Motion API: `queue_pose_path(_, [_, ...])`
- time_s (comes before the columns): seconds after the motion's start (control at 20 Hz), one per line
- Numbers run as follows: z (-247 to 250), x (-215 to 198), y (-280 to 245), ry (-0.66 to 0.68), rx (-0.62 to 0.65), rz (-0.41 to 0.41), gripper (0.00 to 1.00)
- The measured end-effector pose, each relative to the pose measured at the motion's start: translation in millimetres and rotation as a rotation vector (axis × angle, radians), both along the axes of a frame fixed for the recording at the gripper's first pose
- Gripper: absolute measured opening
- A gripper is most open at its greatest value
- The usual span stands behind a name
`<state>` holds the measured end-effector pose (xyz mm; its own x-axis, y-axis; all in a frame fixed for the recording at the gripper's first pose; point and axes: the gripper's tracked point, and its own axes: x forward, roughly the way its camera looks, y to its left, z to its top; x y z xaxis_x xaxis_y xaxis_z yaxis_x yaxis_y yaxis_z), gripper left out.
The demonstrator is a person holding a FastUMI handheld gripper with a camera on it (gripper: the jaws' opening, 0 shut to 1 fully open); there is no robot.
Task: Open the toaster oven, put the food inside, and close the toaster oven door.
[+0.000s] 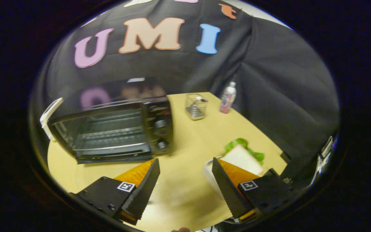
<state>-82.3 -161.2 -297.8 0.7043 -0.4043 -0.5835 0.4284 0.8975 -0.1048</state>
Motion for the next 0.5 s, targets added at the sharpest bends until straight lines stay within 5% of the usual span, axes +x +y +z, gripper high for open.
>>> queue_pose_path(0.3, [7.8, -5.2, -101.4, -0.021, 0.036, -0.153, 1.00])
queue_pose_path(0.5, [-3.6, -7.9, -131.1, -0.047, 0.139, -0.159, 1.00])
